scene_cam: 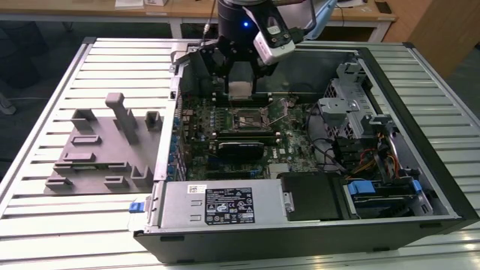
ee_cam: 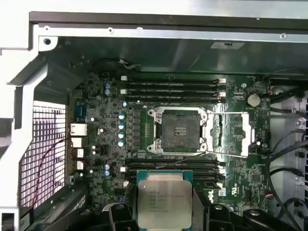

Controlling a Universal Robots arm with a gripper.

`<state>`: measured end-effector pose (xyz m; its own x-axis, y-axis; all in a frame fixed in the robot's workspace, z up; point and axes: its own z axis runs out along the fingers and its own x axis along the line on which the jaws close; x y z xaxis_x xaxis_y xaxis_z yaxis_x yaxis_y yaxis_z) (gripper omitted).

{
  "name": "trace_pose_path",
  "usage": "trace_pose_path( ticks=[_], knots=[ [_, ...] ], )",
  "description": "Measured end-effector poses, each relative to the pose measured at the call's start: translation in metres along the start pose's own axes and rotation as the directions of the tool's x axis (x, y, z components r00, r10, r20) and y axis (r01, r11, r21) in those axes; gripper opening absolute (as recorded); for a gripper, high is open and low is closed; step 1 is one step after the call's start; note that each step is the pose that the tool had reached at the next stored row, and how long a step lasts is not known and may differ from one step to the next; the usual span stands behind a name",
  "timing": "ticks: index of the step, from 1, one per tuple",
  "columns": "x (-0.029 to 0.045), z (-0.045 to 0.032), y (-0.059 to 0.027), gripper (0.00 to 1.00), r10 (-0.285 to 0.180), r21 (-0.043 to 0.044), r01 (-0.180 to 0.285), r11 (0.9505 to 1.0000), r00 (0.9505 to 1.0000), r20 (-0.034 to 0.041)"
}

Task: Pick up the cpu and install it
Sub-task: 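Pick up the cpu and move it towards the insertion slot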

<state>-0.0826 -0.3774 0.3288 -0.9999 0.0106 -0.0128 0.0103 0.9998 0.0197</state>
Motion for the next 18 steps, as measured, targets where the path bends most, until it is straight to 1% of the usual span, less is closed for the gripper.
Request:
trace_pose_path(
  ticks=[5, 10, 18],
  knots=[
    [-0.0063, 0.0081, 0.0015, 0.54, 0.000, 0.0009, 0.000, 1.0000, 1.0000, -0.0057],
    [-0.0138, 0.0147, 0.0039, 0.54, 0.000, 0.0015, 0.000, 1.0000, 1.0000, -0.0090],
    [-0.0219, 0.0286, 0.0058, 0.54, 0.000, 0.0028, 0.000, 1.0000, 0.9999, -0.0151]
  ],
)
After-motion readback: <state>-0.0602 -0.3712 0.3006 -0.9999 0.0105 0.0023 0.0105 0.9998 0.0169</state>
